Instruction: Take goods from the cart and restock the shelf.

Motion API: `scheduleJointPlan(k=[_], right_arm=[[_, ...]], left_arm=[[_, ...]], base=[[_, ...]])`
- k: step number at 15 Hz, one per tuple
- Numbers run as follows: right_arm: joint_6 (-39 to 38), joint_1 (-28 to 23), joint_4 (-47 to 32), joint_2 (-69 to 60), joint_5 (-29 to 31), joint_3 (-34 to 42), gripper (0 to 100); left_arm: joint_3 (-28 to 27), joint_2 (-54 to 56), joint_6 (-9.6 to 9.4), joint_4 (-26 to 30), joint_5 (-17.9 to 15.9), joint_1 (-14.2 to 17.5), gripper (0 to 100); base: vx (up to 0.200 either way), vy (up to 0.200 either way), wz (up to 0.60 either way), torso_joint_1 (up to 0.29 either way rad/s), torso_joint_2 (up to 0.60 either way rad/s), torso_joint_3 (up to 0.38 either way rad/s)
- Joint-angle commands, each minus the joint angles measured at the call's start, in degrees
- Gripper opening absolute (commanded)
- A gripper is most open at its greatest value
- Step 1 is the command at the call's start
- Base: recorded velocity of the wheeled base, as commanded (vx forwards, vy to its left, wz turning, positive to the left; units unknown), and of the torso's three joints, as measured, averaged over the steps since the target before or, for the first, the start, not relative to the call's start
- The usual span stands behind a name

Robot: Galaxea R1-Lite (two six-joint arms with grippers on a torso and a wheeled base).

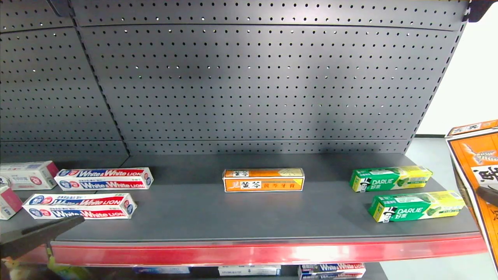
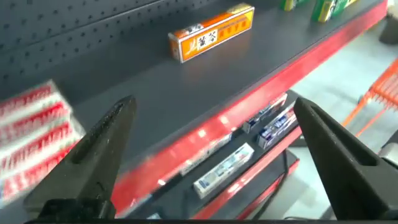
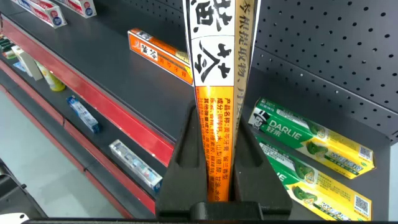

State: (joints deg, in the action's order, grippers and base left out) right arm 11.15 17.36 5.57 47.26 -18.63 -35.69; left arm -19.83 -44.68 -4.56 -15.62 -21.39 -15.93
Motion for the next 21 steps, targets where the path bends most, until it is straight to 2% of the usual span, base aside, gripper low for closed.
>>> scheduleJointPlan(k=[1, 2, 5, 6, 7, 8, 9, 10, 11, 12, 13, 14, 16, 17, 19, 21], right_arm=[[0.1, 0.13, 0.05, 1.43, -0.09, -0.17, 0], [0.1, 0.39, 0.93, 2.92, -0.09, -0.96, 0], [0.1, 1.98, 2.51, 5.3, -0.01, -1.48, 0], [0.1, 2.77, 2.51, 5.38, -0.01, -1.48, 0], [0.1, 3.03, 2.51, 5.3, -0.01, -1.31, 0], [0.1, 3.29, 2.51, 5.21, -0.01, -0.96, 0], [0.18, 3.38, 2.51, 5.3, -0.01, -0.69, 0], [0.18, 3.29, 2.51, 5.21, -0.01, -0.6, 0], [0.27, 3.21, 2.43, 5.12, -0.01, -0.6, 0], [1.41, 2.86, 2.25, 5.03, -0.01, -0.78, 0], [1.77, 2.86, 2.25, 4.94, -0.01, -0.78, 0], [1.77, 2.86, 2.25, 5.03, -0.01, -0.69, 0], [1.85, 3.12, 2.25, 5.3, -0.01, -0.87, 0], [1.85, 3.21, 2.25, 5.3, -0.01, -0.96, 0], [1.85, 4.35, 2.25, 5.47, -0.09, -1.22, 0], [1.85, 6.28, 2.16, 5.47, -0.09, -0.87, 0]], left_arm=[[-2.14, -7.97, -1.42, -1.7, -0.75, -1.73, 100], [-7.06, -11.66, -1.68, -1.0, -1.46, -3.14, 100], [-19.89, -22.65, -1.94, 1.99, -3.48, -3.14, 100], [-24.29, -26.07, -3.26, 5.07, -3.57, -3.75, 100], [-27.63, -29.41, -6.6, 8.32, -3.74, -4.63, 100], [-30.44, -31.87, -10.73, 12.54, -4.09, -4.55, 100], [-33.16, -34.6, -13.72, 16.5, -7.26, -4.37, 100], [-35.45, -37.5, -16.36, 18.69, -10.42, -4.28, 100], [-36.5, -39.52, -17.85, 19.22, -11.65, -4.37, 100], [-37.47, -42.42, -21.54, 19.4, -12.36, -4.55, 100], [-38.44, -44.09, -23.48, 19.92, -13.59, -4.37, 100], [-38.79, -44.62, -24.01, 20.36, -13.85, -4.19, 100], [-43.01, -47.17, -27.35, 24.14, -13.85, -2.35, 100], [-44.5, -47.61, -28.14, 25.46, -13.85, -1.91, 100], [-54.87, -50.24, -30.95, 34.69, -14.46, -1.47, 100], [-61.29, -53.14, -32.27, 40.23, -14.9, -2.17, 100]], base=[[0.0, 0.0, 0.0, 0.0, 0.0, 0.0], [0.0, 0.0, 0.0, 0.0, 0.0, 0.0], [0.0, 0.0, 0.0, 0.0, 0.0, 0.0], [0.0, 0.0, 0.0, 0.0, 0.0, 0.0], [0.0, 0.0, 0.0, 0.0, 0.0, 0.0], [0.0, 0.0, 0.0, 0.0, 0.0, 0.0], [0.0, 0.0, 0.0, 0.0, 0.0, 0.0], [0.0, 0.0, 0.0, 0.0, 0.0, 0.0], [0.0, 0.0, 0.0, 0.0, 0.0, 0.0], [0.0, 0.0, 0.0, 0.0, 0.0, 0.0], [0.0, 0.0, 0.0, 0.0, 0.0, 0.0], [0.0, 0.0, 0.0, 0.0, 0.0, 0.0], [0.0, 0.0, 0.0, 0.0, 0.0, 0.0], [0.0, 0.0, 0.0, 0.0, 0.0, 0.0], [0.0, 0.0, 0.0, 0.0, 0.0, 0.0], [0.0, 0.0, 0.0, 0.0, 0.0, 0.0]])
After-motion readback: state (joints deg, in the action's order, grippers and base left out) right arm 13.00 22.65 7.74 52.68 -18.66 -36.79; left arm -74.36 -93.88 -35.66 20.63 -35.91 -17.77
